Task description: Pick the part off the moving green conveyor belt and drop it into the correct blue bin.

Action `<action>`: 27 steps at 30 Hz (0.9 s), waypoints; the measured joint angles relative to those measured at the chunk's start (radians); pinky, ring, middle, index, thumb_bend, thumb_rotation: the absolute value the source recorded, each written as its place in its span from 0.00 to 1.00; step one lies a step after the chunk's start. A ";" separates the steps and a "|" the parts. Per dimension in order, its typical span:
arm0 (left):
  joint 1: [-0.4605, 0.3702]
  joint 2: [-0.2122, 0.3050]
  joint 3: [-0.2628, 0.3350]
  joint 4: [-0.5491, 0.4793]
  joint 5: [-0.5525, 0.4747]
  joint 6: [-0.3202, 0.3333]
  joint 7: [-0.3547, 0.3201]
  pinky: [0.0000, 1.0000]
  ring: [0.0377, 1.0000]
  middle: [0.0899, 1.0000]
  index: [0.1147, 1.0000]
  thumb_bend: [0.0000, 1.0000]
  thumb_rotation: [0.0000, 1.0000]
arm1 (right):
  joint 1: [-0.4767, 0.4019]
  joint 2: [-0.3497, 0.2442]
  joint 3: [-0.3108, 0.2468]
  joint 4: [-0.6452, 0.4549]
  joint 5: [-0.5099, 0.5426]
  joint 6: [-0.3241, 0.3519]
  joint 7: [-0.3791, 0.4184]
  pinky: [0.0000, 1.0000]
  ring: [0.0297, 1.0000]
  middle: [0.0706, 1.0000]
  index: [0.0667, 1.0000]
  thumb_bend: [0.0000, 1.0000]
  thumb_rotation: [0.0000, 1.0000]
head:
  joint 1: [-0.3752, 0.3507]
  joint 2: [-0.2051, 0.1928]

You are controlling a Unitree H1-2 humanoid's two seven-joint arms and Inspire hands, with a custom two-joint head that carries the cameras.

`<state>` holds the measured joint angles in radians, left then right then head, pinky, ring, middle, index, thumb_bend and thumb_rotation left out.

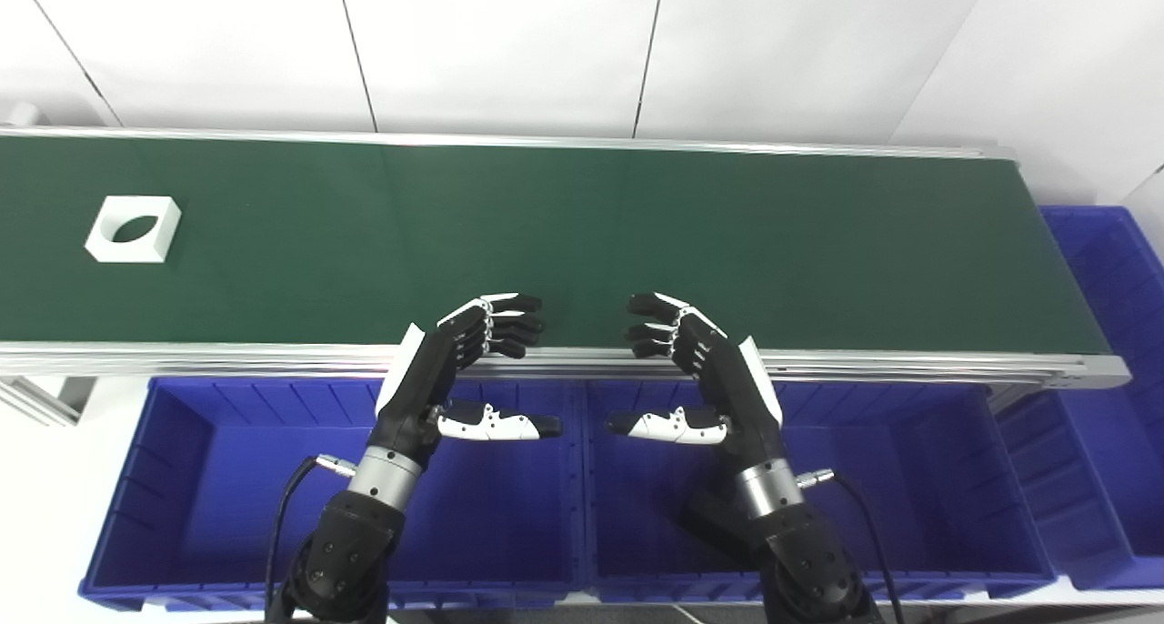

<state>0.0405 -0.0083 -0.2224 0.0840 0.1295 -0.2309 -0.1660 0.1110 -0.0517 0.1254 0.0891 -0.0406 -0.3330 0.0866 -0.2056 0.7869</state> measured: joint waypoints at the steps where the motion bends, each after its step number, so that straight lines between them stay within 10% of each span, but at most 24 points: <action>1: 0.000 0.000 0.000 0.000 0.000 -0.001 0.000 0.61 0.63 0.64 0.68 0.86 0.05 | 0.000 0.000 0.000 0.000 0.000 0.000 0.000 0.66 0.70 0.78 0.76 0.86 0.19 | 0.000 0.000; 27: 0.000 0.000 0.000 0.001 0.001 -0.003 0.000 0.62 0.64 0.64 0.68 0.85 0.05 | 0.008 0.001 0.000 0.012 -0.002 0.000 0.002 0.64 0.70 0.77 0.76 0.86 0.20 | 0.002 -0.011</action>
<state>0.0405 -0.0084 -0.2227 0.0852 0.1303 -0.2338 -0.1656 0.1195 -0.0505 0.1253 0.1012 -0.0431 -0.3330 0.0888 -0.2040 0.7762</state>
